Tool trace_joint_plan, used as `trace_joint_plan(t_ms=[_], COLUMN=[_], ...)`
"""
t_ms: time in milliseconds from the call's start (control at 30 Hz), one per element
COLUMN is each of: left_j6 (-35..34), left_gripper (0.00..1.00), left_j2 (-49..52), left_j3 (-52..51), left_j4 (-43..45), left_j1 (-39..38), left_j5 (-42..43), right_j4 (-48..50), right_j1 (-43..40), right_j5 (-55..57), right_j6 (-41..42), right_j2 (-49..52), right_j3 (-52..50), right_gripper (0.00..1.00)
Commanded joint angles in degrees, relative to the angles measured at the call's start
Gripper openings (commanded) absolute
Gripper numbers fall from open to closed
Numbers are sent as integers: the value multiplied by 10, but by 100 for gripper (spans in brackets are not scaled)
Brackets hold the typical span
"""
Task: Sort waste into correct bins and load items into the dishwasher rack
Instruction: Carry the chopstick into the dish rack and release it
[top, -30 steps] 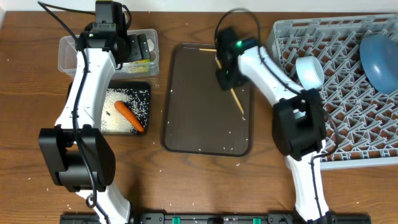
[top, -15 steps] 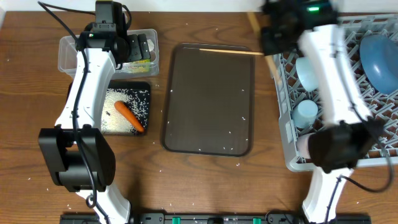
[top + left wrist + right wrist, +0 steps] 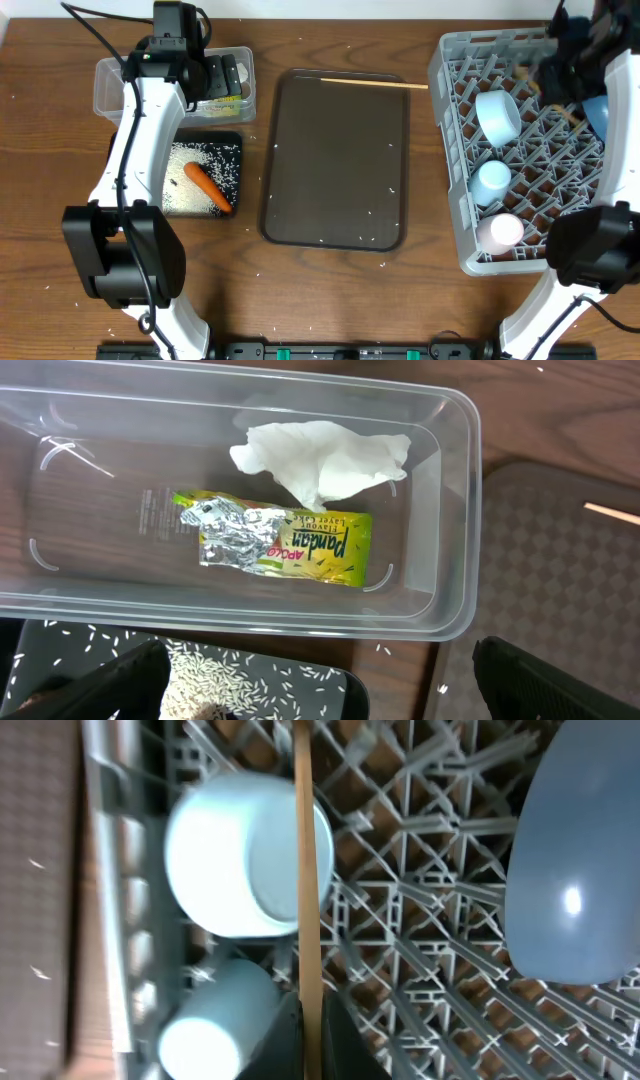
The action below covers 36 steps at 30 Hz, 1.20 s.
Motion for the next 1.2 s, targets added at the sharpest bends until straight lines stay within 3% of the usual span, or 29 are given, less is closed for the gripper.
trace_joint_plan(t_ms=[0,333,567,733,833,967,1167], left_j6=[-3,-3,-3,-3,-3,-3,-3], left_gripper=[98,98,98,98,98,98,98], left_j2=[-4,-4,-4,-4,-4,-4,-4], left_j3=[0,0,-1,-1,0,0,0], left_j4=[-2,-2,-2,-2,-2,-2,-2], left_j1=[-1,-1,-1,-1,-1,-1,-1], left_j5=[0,0,0,0,0,0,0], right_j4=[15,93,80,95,144,242,349], right_j1=[-25,-85,-73,-6,57,161,263], right_j5=[3,-78,-253,-273,-242,-113,44], right_j6=[-75,-86,-86,-40,5,77,134], right_j2=[23,25,22,16,16,29,103], right_j3=[-44,-142,-113,-60,-48,-54,-54], right_gripper=[1,1,41,53,61,71,73])
